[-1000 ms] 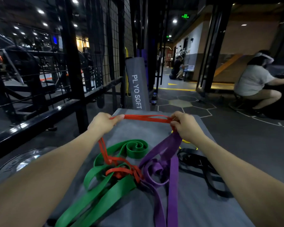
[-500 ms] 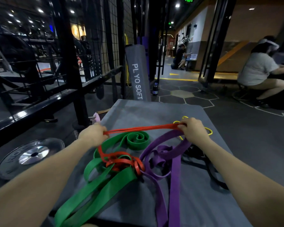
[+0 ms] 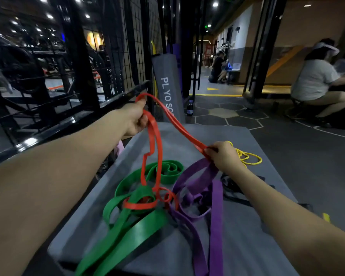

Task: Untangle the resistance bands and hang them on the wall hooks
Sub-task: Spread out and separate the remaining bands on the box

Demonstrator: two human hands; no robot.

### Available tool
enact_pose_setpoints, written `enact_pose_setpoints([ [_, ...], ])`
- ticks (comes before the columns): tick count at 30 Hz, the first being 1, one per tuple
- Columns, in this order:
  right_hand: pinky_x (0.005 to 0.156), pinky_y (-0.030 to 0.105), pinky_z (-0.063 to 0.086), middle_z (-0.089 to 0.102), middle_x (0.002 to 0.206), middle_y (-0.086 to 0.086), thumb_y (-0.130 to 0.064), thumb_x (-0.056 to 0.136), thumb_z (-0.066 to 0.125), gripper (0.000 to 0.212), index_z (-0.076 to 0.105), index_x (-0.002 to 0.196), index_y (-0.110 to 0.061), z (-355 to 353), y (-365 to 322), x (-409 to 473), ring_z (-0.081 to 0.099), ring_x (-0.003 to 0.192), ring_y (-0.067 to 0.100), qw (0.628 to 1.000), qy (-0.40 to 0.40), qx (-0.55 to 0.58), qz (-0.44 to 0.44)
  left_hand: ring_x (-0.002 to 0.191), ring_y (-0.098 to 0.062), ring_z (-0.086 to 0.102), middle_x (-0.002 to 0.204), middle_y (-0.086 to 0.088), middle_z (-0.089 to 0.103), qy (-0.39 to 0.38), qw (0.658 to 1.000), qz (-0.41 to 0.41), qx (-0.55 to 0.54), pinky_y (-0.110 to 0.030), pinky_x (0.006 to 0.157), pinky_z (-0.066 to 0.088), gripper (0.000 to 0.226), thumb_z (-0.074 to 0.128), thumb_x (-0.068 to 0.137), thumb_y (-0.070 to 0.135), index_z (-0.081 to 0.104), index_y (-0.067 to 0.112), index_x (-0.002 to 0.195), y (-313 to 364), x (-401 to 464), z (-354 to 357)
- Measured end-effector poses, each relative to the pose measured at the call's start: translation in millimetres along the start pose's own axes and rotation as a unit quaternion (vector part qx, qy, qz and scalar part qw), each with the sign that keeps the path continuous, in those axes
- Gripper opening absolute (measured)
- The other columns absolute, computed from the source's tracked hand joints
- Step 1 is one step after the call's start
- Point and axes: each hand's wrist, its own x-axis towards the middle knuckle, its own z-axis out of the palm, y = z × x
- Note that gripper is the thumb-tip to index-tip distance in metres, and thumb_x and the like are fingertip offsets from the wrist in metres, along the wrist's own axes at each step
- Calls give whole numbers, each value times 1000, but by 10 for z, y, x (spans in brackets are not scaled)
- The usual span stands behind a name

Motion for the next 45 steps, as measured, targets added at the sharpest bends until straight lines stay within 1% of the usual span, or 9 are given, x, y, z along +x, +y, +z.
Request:
enact_pose_setpoints([
  [7, 75, 45, 52, 60, 70, 14, -17, 91, 58, 37, 50, 54, -18, -17, 9, 148, 57, 68, 26, 984, 31, 156, 74, 27, -7, 46, 60, -5, 54, -90, 969, 32, -229, -12, 27, 36, 27, 55, 93, 33, 53, 10, 77, 395, -169, 508],
  [16, 39, 17, 40, 54, 58, 9, -11, 95, 52, 33, 55, 61, -10, -16, 227, 47, 48, 37, 10, 937, 15, 314, 150, 61, -14, 55, 64, -4, 60, -95, 995, 44, 0, -15, 48, 54, 15, 56, 91, 9, 54, 10, 77, -496, 30, 633],
  [19, 35, 12, 37, 55, 49, 5, -9, 95, 50, 31, 55, 65, -6, -34, 272, 15, 45, 32, 5, 919, 10, 359, 165, 52, -10, 56, 70, -7, 53, -41, 990, 91, 103, -14, 46, 50, 17, 52, 91, 1, 50, 10, 76, -656, 173, 542],
  [24, 39, 19, 36, 54, 57, 7, -10, 96, 49, 27, 54, 70, -8, 5, 341, 28, 44, 39, 11, 907, -1, 383, 176, 45, -10, 53, 60, -6, 55, -43, 903, 160, 396, -22, 54, 52, 17, 63, 86, 7, 54, 8, 73, -768, 274, 308],
  [27, 43, 22, 35, 54, 60, 9, -9, 96, 46, 27, 55, 71, -6, 38, 376, 51, 43, 43, 14, 898, 4, 400, 184, 84, -29, 62, 90, -15, 65, -1, 803, 242, 544, -36, 80, 47, 17, 60, 88, 17, 61, 2, 97, -725, 280, 254],
  [29, 45, 23, 34, 56, 61, 11, -9, 96, 45, 26, 55, 73, -6, 52, 383, 55, 42, 44, 15, 892, -2, 412, 185, 106, -36, 57, 112, -20, 61, 34, 773, 299, 558, -37, 87, 43, 28, 59, 89, 21, 58, 2, 110, -613, 322, 260],
  [34, 48, 25, 35, 57, 62, 9, -9, 96, 45, 27, 55, 71, -7, 73, 372, 93, 43, 47, 17, 893, -9, 412, 181, 111, -38, 52, 116, -23, 56, 88, 751, 405, 514, -40, 91, 40, 26, 56, 91, 16, 54, 2, 113, -78, 423, 415],
  [41, 46, 25, 34, 53, 61, 14, -9, 95, 47, 33, 55, 63, -8, 173, 372, 135, 43, 43, 16, 903, -4, 392, 174, 108, -33, 57, 114, -20, 61, 53, 782, 349, 513, -32, 85, 41, 26, 57, 90, 19, 56, 3, 111, -282, 441, 481],
  [45, 48, 25, 41, 52, 60, 11, -7, 95, 49, 30, 53, 65, -7, 224, 359, 111, 47, 48, 18, 891, 5, 416, 182, 125, -35, 46, 146, -19, 29, -9, 822, 191, 537, -36, 100, 38, 75, 64, 86, 32, 24, 6, 144, -764, 391, 431],
])
